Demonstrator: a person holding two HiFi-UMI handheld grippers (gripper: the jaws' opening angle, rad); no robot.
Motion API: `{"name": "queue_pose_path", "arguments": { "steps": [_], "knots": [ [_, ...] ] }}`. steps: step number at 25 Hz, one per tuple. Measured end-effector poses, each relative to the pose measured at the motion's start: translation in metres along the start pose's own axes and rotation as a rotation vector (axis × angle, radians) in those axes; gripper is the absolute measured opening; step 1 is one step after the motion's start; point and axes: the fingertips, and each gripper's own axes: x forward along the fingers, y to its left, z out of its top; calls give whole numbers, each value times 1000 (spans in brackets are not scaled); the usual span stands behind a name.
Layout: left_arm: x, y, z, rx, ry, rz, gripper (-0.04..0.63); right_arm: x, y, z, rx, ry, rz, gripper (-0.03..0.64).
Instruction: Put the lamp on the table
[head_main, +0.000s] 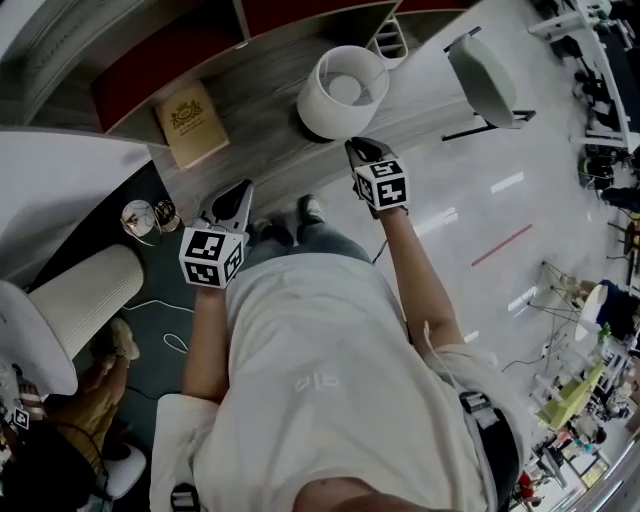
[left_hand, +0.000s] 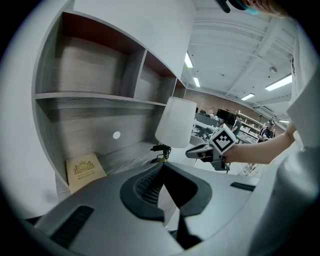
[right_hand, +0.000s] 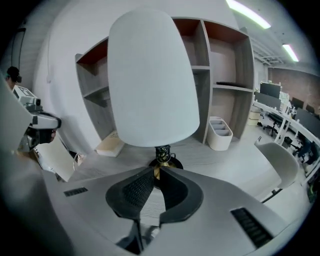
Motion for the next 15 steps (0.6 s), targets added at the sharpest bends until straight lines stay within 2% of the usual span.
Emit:
{"name": "queue_pose_path", "arguments": {
  "steps": [10,15],
  "knots": [
    [9,2,33,26,-61,-82,14,-69,19,55,36,-174,-16,48],
    [10,2,56,55,-116,-117,14,-101,28,80,44,-288,-2,48]
  ]
}}
